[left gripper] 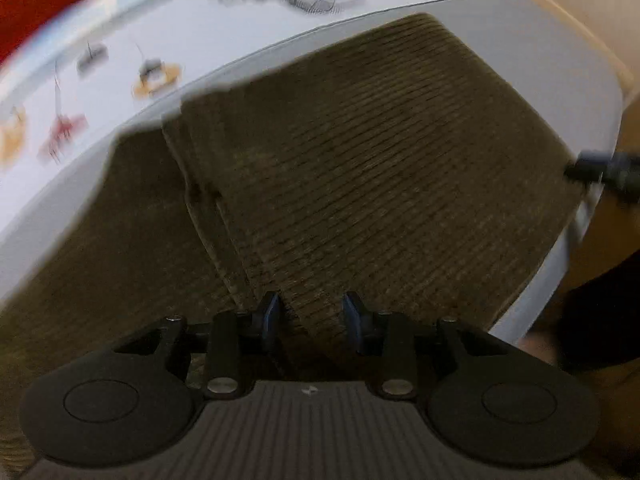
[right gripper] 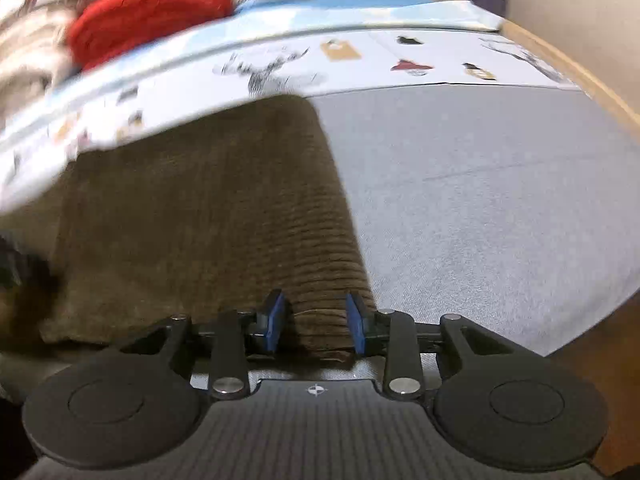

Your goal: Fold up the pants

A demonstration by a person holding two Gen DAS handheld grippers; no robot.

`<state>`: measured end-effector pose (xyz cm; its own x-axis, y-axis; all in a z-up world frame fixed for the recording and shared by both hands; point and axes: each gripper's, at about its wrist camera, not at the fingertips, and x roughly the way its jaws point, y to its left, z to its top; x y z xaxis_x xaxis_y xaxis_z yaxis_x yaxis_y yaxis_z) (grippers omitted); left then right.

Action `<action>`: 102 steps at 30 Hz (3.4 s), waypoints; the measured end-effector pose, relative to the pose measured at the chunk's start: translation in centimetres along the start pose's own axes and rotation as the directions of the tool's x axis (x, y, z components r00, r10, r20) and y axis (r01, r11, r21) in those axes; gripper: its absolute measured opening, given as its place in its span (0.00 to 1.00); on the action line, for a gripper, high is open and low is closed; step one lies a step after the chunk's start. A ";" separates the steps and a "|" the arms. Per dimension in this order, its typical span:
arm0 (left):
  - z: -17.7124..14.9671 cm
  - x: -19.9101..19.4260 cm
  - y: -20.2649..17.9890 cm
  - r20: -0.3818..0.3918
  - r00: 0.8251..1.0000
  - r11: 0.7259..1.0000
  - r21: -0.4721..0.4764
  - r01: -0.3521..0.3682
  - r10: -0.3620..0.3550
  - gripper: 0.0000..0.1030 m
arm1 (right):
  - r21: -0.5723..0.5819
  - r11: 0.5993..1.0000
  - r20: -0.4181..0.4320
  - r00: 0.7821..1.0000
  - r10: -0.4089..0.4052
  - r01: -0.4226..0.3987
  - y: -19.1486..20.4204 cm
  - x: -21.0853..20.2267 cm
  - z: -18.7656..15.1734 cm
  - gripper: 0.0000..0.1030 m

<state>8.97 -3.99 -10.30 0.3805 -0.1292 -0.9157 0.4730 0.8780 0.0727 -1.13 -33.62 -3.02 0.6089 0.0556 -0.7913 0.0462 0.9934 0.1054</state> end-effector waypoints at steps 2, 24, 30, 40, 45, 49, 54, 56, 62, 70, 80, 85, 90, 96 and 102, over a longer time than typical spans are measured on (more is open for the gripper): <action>-0.4 -3.1 -1.2 0.130 0.991 1.000 -0.005 -0.010 0.010 0.38 | 0.022 1.000 0.055 0.998 0.008 -0.009 -0.2 -1.4 0.0 0.33; -3.4 -7.1 2.1 0.223 0.963 0.931 -0.359 -0.061 0.149 0.42 | -0.189 0.979 0.415 0.898 0.144 -0.069 0.0 -16.2 1.2 0.60; -4.0 -7.9 2.6 0.233 0.960 0.926 -0.374 -0.057 0.154 0.42 | -0.125 0.986 0.423 0.893 0.154 -0.111 -0.3 -16.0 1.1 0.61; -4.7 -8.3 3.8 0.246 0.955 0.909 -0.413 -0.051 0.166 0.42 | -0.017 0.990 0.428 0.893 0.136 -0.142 -1.2 -15.7 1.5 0.61; -4.8 -8.8 3.5 0.279 0.941 0.917 -0.394 -0.068 0.190 0.42 | 0.057 0.981 0.436 0.889 0.142 -0.184 -1.4 -15.6 1.7 0.61; -5.2 -9.2 3.7 0.290 0.937 0.922 -0.380 -0.075 0.196 0.41 | 0.109 0.973 0.423 0.896 0.138 -0.202 -1.1 -14.8 1.5 0.61; -6.4 -9.8 6.2 0.272 0.939 0.886 -0.459 -0.064 0.209 0.25 | 0.149 0.964 0.411 0.901 0.140 -0.218 -0.4 -14.0 1.1 0.61; -7.1 -10.0 7.6 0.262 0.938 0.862 -0.502 -0.066 0.225 0.22 | 0.147 0.964 0.409 0.901 0.144 -0.221 0.2 -13.8 1.2 0.61; -9.5 -10.8 11.9 0.235 0.935 0.780 -0.622 -0.065 0.266 0.19 | 0.122 0.964 0.395 0.903 0.171 -0.237 2.1 -12.5 2.0 0.61; -13.2 -12.4 15.2 0.215 0.931 0.706 -0.705 -0.060 0.295 0.19 | 0.004 0.968 0.376 0.897 0.231 -0.251 6.9 -10.7 3.5 0.61; -23.1 -14.8 22.1 0.234 0.934 0.438 -0.894 0.097 0.271 0.23 | -0.109 0.963 0.336 0.903 0.268 -0.246 12.4 -7.9 4.9 0.61; -27.9 -14.3 25.6 0.226 0.949 0.231 -0.957 0.175 0.219 0.46 | -0.145 0.955 0.276 0.916 0.290 -0.259 14.3 -6.0 5.0 0.61; -29.5 -12.4 26.9 0.183 0.971 0.118 -0.979 0.165 0.156 0.57 | -0.181 0.947 0.253 0.919 0.304 -0.264 14.8 -5.1 5.1 0.61; -28.8 -10.4 26.8 0.139 0.982 0.113 -0.986 0.125 0.129 0.62 | -0.178 0.945 0.254 0.915 0.314 -0.274 13.3 -5.6 4.7 0.61; -27.0 -9.4 25.4 0.088 0.981 0.155 -0.986 0.061 0.174 0.66 | -0.183 0.953 0.253 0.925 0.283 -0.242 10.6 -5.9 3.7 0.61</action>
<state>-4.02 32.01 -10.54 0.5257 -0.0141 -0.8506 -0.6873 0.5822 -0.4344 -1.32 -23.81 4.99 0.7768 0.3074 -0.5497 -0.2483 0.9516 0.1813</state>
